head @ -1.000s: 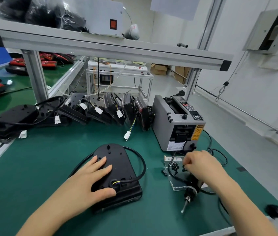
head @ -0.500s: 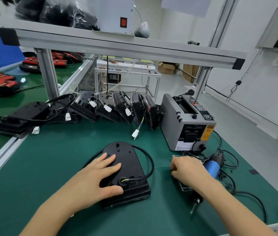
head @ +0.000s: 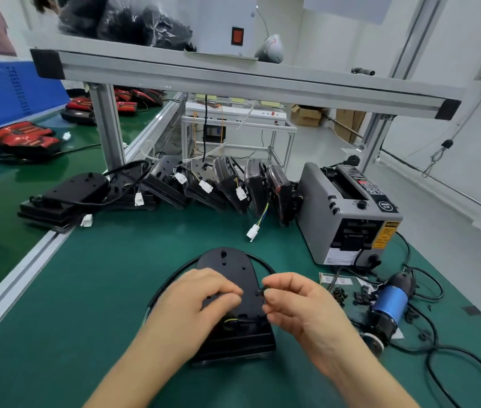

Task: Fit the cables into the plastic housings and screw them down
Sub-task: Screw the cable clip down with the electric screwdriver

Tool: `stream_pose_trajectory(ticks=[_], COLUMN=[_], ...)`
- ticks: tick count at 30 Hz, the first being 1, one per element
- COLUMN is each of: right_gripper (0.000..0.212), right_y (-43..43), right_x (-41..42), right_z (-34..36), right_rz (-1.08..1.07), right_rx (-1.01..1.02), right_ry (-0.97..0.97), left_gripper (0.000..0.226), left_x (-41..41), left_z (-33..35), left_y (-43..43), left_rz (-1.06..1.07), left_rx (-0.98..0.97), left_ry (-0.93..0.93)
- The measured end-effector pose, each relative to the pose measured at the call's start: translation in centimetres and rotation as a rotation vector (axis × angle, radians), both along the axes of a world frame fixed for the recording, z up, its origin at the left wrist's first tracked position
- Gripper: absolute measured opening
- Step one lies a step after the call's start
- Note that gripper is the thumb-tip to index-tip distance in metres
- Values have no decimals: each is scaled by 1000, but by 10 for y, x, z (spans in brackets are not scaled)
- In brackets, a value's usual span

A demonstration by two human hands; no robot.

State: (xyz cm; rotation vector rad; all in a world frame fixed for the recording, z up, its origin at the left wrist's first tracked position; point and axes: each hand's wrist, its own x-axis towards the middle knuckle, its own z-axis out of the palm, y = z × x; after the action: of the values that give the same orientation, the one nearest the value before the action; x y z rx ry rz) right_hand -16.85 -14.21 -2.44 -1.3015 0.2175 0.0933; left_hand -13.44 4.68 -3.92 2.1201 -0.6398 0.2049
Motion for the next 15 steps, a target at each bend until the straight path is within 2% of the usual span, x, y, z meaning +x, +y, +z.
stream_pose_trajectory(ticks=[3, 7, 15], right_gripper=[15, 15, 12], right_y=[9, 16, 19], right_x=[2, 4, -4], right_z=[-2, -1, -5], right_rz=[-51, -72, -92], right_rx=[39, 32, -3], right_ry=[-25, -37, -59], left_gripper=[17, 14, 6], left_x=[-7, -7, -8], left_z=[2, 8, 2], left_y=[-15, -21, -22], left_rz=[102, 174, 92], left_rx=[-55, -30, 1], left_ry=[-34, -131, -262])
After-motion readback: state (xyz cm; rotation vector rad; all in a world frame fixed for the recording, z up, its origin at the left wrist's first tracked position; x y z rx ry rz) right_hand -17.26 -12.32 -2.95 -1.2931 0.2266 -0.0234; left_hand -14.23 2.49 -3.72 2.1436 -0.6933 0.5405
